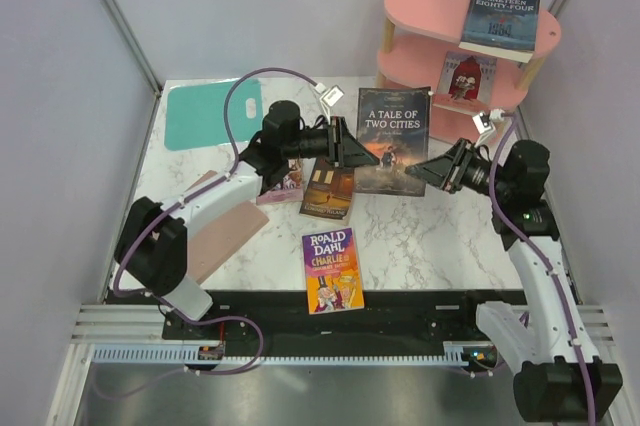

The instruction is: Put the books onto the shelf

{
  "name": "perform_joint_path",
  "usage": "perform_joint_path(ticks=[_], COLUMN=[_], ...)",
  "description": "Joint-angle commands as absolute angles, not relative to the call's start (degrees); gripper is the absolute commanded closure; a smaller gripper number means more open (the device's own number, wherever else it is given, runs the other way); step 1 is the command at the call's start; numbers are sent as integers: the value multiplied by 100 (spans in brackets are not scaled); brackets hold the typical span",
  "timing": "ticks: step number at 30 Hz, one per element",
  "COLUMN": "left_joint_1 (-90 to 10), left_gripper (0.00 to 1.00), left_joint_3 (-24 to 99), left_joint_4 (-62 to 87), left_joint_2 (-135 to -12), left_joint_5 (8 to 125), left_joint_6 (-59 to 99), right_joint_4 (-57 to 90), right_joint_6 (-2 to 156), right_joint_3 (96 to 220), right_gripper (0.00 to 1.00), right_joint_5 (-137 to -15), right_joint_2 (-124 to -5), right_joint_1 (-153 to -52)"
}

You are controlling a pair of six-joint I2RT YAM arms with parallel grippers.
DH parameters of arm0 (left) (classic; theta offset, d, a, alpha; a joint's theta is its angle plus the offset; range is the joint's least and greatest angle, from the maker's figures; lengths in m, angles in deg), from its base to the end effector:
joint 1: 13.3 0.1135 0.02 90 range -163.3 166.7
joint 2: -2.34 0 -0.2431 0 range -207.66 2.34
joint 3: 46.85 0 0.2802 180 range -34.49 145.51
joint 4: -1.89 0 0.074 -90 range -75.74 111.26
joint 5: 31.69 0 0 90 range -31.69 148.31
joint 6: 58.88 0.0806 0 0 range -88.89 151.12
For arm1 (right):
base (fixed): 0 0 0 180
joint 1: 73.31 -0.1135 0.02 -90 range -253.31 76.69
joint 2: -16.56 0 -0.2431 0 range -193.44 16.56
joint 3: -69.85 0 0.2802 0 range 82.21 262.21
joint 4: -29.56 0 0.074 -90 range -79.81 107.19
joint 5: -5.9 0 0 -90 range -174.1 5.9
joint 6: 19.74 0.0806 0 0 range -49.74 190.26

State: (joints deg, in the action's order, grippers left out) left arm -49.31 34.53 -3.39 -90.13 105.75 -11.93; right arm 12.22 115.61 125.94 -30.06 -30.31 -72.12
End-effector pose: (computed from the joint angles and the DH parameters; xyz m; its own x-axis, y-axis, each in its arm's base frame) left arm 0.3156 -0.3028 0.2895 -0.7359 -0.0359 -0.6761 0.6679 0.1256 -0.7336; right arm 0.2518 0.0600 0.3187 -0.6605 0.4316 -0.6144 -0.4540 0.4222 0.7846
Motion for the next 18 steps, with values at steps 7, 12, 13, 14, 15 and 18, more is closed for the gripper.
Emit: perform_joint_path(ticks=[7,12,13,14,15,18], left_joint_1=[-4362,-4371,-4388,-4389,-4441,-4677], left_gripper=[7,7,7,7,7,7], left_joint_3=[1870,1360,1246,975,833,341], left_joint_4=[520,758,601,460,311,-173], left_joint_2=[-7405,-7149,-7123,-7140,-7158,-7333], left_joint_5=[8846,8889,8907,9020,9056,9118], left_joint_6=[148,282,160,80,-8,-149], right_joint_4=[-431,-952,-1100,-1163,-1172,-1269], right_joint_6=[10174,10041,10041,10067,10111,10225], right_joint_3=[15898,17140,17534,17721,17879,18626], right_gripper=[100,100,100,100,100,100], right_joint_5=[-3506,-3506,-3480,-3506,-3514,-3383], right_joint_2=[-4599,-5339,-5583,-5690,-5787,-6244], right_joint_1=[-7182,-7112,-7103,-7085,-7024,-6927])
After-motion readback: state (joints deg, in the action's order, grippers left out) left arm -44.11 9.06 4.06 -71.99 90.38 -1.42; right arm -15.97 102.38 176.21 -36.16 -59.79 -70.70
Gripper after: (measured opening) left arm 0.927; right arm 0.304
